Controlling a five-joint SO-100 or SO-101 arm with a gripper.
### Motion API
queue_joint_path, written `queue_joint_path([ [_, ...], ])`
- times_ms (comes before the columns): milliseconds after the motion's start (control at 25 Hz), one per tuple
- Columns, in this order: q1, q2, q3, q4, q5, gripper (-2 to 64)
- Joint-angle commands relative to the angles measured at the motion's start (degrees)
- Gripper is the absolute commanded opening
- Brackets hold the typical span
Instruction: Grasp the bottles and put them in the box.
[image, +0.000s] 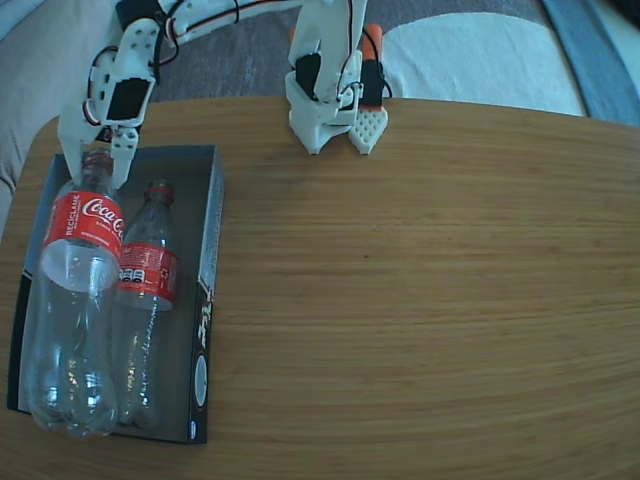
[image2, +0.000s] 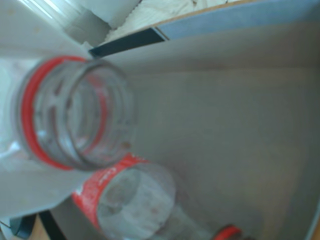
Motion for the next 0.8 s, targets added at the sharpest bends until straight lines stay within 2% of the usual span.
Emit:
queue_joint_path([
  [0, 1.14, 0.7, -0.88, -1.14, -0.79, -0.3],
  [400, 2.37, 0.7, -5.54, -0.62, -0.97, -0.3],
  [640, 7.47, 0.7, -5.62, -1.14, -8.35, -0.3],
  [760, 8.88, 0.62, -5.36, -4.22, -9.49, -0.3],
])
